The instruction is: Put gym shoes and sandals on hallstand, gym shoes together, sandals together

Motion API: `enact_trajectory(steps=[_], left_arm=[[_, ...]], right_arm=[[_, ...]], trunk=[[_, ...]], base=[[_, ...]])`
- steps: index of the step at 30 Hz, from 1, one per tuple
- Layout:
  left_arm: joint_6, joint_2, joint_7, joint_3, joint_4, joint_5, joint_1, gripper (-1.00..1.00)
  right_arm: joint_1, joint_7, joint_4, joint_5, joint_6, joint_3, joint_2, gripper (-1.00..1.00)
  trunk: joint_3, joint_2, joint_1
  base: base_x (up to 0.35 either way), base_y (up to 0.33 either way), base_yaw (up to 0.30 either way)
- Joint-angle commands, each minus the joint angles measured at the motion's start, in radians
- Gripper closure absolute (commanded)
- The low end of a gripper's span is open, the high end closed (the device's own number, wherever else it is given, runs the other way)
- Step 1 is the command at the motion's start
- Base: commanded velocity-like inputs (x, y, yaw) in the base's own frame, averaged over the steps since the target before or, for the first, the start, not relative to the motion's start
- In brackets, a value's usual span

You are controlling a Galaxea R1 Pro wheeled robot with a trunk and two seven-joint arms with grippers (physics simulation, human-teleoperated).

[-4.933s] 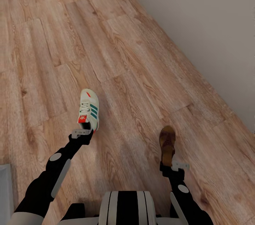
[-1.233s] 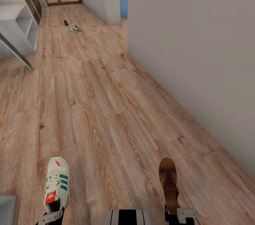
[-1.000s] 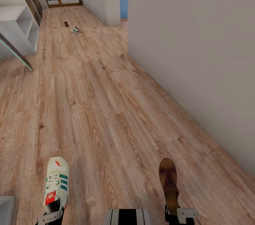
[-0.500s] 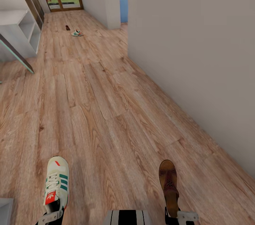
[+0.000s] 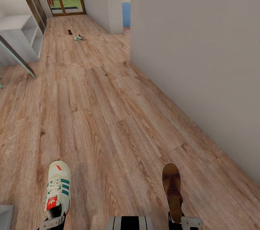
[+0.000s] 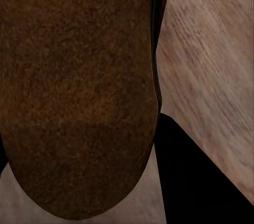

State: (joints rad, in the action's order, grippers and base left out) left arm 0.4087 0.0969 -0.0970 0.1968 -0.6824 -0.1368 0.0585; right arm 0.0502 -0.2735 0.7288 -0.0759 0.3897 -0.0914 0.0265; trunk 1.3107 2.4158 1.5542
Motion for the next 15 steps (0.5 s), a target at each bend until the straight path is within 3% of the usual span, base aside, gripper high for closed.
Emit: enact_trajectory(steps=[1, 8, 15], left_arm=[[0.002, 0.0, -0.01, 0.002, 0.007, -0.011, 0.0, 1.0], [0.004, 0.0, -0.009, 0.003, 0.023, -0.015, 0.0, 1.0], [0.004, 0.0, -0.009, 0.004, 0.026, -0.016, 0.0, 1.0]], right_arm=[[0.0, -0.008, -0.005, -0.005, 0.004, -0.002, 0.0, 1.0], [0.0, -0.01, -0.039, -0.005, 0.012, -0.003, 0.0, 1.0], [0.0, -0.011, -0.051, -0.005, 0.03, -0.004, 0.001, 1.0]], trunk=[[-0.001, 0.0, 0.0], [-0.012, 0.0, 0.0], [-0.023, 0.0, 0.0]], base=[[0.0, 0.0, 0.0], [-0.004, -0.001, 0.0], [-0.178, -0.125, 0.0]])
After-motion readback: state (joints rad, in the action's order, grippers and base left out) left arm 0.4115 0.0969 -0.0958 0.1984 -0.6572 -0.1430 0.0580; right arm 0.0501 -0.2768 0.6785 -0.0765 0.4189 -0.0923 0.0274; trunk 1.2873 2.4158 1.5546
